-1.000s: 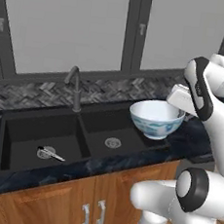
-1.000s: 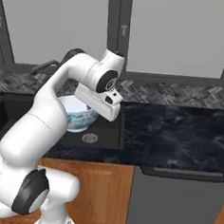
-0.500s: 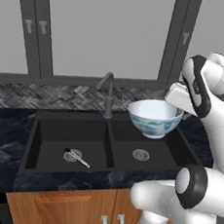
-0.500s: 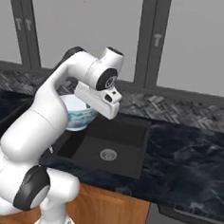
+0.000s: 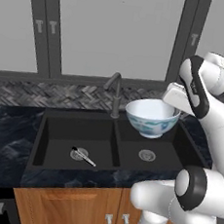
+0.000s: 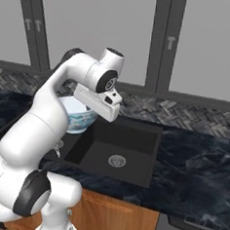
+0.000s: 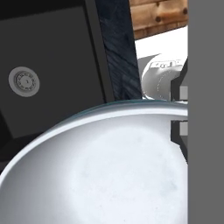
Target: Pick the strainer and bowl and place them in the sink. Then turn on the water.
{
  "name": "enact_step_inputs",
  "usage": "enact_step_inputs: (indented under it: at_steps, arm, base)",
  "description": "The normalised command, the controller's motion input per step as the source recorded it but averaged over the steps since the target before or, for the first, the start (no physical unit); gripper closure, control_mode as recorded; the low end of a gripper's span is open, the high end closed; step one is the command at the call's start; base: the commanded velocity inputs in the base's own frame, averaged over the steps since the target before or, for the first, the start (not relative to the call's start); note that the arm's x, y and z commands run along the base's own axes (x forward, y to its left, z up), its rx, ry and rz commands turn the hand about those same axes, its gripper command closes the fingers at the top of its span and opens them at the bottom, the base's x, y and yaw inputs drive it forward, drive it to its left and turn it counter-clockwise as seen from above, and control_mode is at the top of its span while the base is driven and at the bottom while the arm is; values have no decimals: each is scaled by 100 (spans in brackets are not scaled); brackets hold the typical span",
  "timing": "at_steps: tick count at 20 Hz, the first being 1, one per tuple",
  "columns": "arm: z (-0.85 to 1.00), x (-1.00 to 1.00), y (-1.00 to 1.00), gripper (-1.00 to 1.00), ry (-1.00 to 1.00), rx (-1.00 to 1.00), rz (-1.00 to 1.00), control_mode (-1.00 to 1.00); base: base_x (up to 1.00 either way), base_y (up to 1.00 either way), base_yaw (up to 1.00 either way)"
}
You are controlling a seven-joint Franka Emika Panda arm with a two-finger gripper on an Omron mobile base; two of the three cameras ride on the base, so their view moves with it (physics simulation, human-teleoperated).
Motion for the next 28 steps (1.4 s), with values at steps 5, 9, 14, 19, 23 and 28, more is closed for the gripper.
enact_step_inputs:
  at_steps: [5,9,14,19,23,28]
  arm:
    - [0,0,0,100,0,0,0,100]
    - [0,0,0,100,0,0,0,100]
    - [0,0,0,100,0,0,0,100]
    - [0,0,0,100,0,0,0,100]
    - [-18,0,21,100,0,0,-1,-100]
    - [-48,7,83,100,-1,0,0,-100]
  base:
    - [13,17,0]
    - [19,19,0]
    - [5,9,0]
    - [0,0,0]
    - [0,0,0]
    - [0,0,0]
